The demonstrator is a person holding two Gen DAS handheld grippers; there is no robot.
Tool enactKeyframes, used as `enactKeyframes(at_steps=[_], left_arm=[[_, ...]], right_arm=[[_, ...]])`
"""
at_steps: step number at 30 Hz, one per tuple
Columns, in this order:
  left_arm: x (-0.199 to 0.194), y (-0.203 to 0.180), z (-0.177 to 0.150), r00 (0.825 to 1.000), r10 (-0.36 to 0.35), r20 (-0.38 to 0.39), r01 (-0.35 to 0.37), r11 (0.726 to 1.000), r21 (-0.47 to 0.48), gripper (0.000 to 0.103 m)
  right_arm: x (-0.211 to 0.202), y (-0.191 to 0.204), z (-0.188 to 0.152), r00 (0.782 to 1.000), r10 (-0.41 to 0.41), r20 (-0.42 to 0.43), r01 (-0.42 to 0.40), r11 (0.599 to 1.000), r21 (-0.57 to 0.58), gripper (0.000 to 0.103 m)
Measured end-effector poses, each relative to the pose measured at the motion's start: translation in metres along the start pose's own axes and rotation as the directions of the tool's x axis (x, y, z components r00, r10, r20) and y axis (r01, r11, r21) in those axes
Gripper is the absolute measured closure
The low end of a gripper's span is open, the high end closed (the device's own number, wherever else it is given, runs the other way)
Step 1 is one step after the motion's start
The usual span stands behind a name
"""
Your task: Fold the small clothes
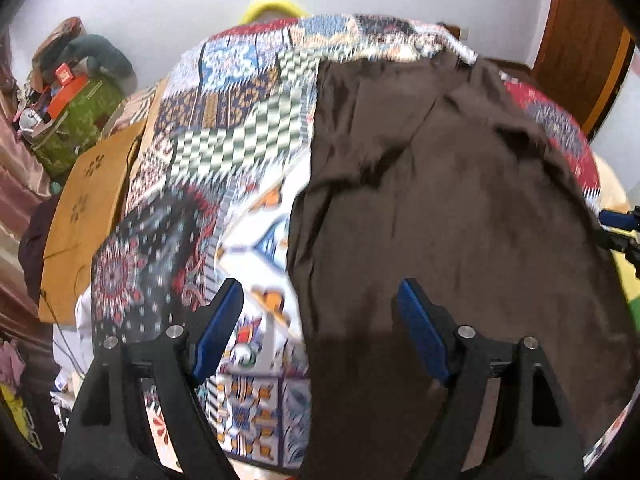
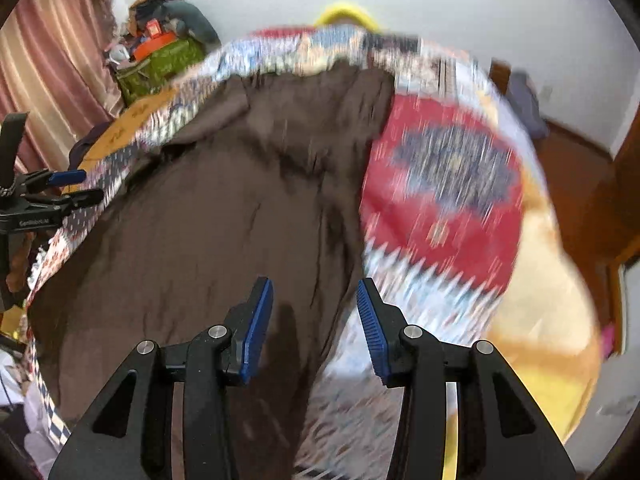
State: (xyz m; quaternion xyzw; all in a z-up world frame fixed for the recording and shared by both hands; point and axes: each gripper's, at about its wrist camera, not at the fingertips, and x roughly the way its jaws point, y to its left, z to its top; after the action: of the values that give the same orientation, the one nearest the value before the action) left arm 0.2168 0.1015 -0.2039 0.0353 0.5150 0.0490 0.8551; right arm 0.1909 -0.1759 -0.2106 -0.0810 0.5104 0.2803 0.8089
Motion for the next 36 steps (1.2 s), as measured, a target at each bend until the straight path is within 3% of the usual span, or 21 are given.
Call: enactKeyframes(at_steps=[3, 7, 9, 10, 11, 13, 18, 24, 30, 33, 36], left_arm=[[0.011, 0.004, -0.016, 0.998, -0.023, -0.059, 0.022, 1.000, -0.022, 0.023], [0.016, 0.010, -0.029, 0.991, -0.103, -0.088, 0.097, 0.993, -0.073, 0.023], [0.018, 0.012, -0.032, 0.986, -0.143, -0.087, 0.133, 0.985, -0.107, 0.029], [0.018, 0.013, -0.033, 0.980, -0.179, -0.086, 0.168, 0.978, -0.122, 0.043], [0.017, 0.014, -0.034, 0.968, -0.237, -0.082, 0.225, 0.965, -0.136, 0.068], [0.010, 0.010, -0.030, 0.970, -0.233, -0.072, 0.224, 0.967, -0.120, 0.101], [-0.020, 0.007, -0.013, 0.976, -0.217, 0.026, 0.218, 0.972, -0.089, 0.101], [-0.033, 0.013, 0.031, 0.974, -0.188, 0.128, 0.201, 0.974, -0.102, 0.101], [0.005, 0.022, 0.056, 0.990, -0.115, 0.083, 0.125, 0.983, -0.132, 0.098], [0.023, 0.030, 0.052, 0.993, -0.115, 0.019, 0.117, 0.979, -0.165, 0.087], [0.024, 0.039, 0.037, 0.992, -0.127, 0.010, 0.127, 0.976, -0.175, 0.062]], right_arm=[[0.004, 0.005, -0.009, 0.999, -0.027, 0.032, 0.027, 1.000, -0.010, 0.063], [0.007, -0.005, -0.009, 0.998, 0.050, 0.029, -0.051, 0.997, 0.064, 0.066], [0.008, -0.003, -0.009, 0.998, 0.057, 0.031, -0.059, 0.997, 0.045, 0.080], [0.008, -0.001, -0.008, 0.998, 0.058, 0.030, -0.059, 0.998, 0.035, 0.084], [0.006, 0.001, -0.007, 0.998, 0.059, 0.035, -0.060, 0.998, 0.024, 0.093], [0.000, 0.005, -0.007, 0.997, 0.035, 0.076, -0.035, 0.999, 0.005, 0.097], [-0.014, 0.006, 0.002, 0.987, 0.020, 0.162, -0.017, 1.000, -0.021, 0.099], [-0.019, -0.005, 0.039, 0.973, 0.000, 0.229, 0.001, 1.000, -0.006, 0.099], [0.004, -0.031, 0.060, 0.979, -0.049, 0.199, 0.033, 0.996, 0.085, 0.099], [0.013, -0.041, 0.056, 0.985, -0.053, 0.166, 0.029, 0.989, 0.144, 0.095], [0.008, -0.044, 0.047, 0.989, -0.038, 0.144, 0.015, 0.987, 0.163, 0.084]])
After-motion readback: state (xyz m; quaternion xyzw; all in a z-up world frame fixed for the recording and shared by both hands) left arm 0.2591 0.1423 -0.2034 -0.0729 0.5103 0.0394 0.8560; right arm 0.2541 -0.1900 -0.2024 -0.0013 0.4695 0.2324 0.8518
